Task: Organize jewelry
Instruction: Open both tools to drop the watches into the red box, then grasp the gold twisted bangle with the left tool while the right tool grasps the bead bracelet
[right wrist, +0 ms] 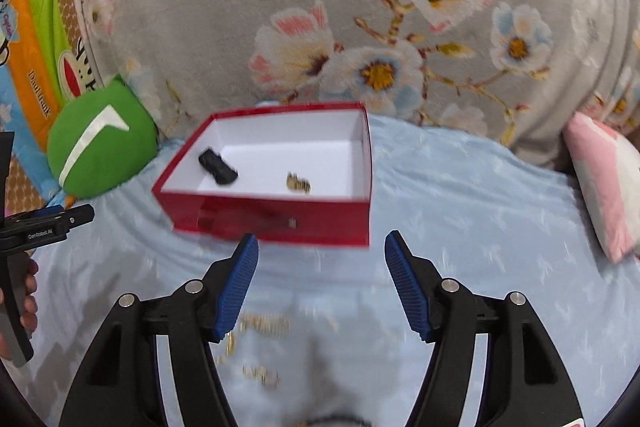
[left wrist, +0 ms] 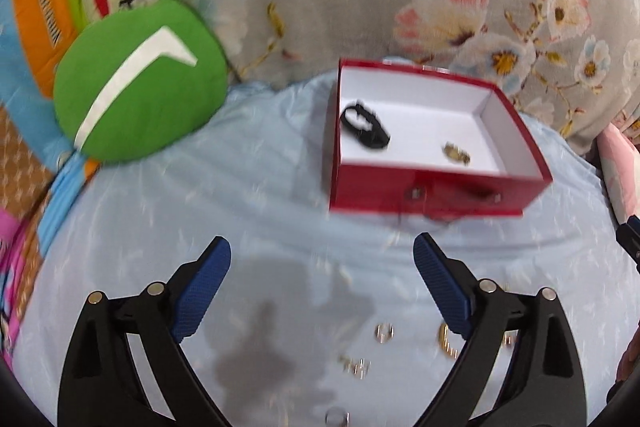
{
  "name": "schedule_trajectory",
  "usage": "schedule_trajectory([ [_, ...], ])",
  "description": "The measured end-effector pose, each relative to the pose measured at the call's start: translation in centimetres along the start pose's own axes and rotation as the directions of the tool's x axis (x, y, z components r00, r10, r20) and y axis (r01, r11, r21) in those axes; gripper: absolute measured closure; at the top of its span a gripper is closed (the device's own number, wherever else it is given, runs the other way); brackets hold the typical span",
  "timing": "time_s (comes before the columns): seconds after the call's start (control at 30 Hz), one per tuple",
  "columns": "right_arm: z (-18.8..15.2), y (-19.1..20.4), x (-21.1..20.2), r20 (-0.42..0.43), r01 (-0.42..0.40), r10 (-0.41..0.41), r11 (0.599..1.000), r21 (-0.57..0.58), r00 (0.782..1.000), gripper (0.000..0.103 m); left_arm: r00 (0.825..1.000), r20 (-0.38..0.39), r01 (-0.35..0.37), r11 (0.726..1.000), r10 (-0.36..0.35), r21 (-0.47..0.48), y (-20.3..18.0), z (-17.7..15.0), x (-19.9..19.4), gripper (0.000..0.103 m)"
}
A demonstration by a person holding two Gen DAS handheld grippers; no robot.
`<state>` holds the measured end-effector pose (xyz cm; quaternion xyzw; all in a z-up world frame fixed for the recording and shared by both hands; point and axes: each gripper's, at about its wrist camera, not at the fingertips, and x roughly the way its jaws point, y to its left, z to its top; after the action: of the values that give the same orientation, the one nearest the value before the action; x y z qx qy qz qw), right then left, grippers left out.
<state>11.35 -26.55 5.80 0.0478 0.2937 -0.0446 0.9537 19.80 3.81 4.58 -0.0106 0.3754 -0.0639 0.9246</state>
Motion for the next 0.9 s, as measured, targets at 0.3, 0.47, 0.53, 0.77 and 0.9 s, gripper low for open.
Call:
schedule_trajectory([
  [0.3,-8.5,0.4,-3.6,-0.096,0.074,-0.076,0.997,-0.020,0.992,0.038,0.995,-0.101,0.002,0.999,-0.006,-0.035,0.7,-9.0,-2.1,0.013],
  [0.47,-11.4,0.6,-3.9,-0.157,0.054,-0.053,0.999,0.004,0.986,0.038,0.988,-0.153,0.018,0.998,-0.027,-0.064,1.1,-12.3,-2.4,0.013],
  [0.53,-12.4,0.7,-3.9,-0.174,0.050,-0.047,0.999,0.009,0.984,0.038,0.985,-0.171,0.011,0.998,-0.021,-0.056,1.0,-13.4,-2.4,0.013],
  [0.77,-14.1,1.4,-3.7,-0.205,0.036,-0.032,0.999,0.019,0.978,0.038,0.982,-0.189,0.015,0.999,-0.023,-0.043,0.3,-14.8,-2.5,0.013],
  [0.9,-14.7,1.5,-3.5,-0.215,0.044,-0.041,0.999,0.010,0.976,0.038,0.983,-0.183,0.010,1.000,-0.013,-0.018,-0.6,-15.0,-2.7,0.013],
])
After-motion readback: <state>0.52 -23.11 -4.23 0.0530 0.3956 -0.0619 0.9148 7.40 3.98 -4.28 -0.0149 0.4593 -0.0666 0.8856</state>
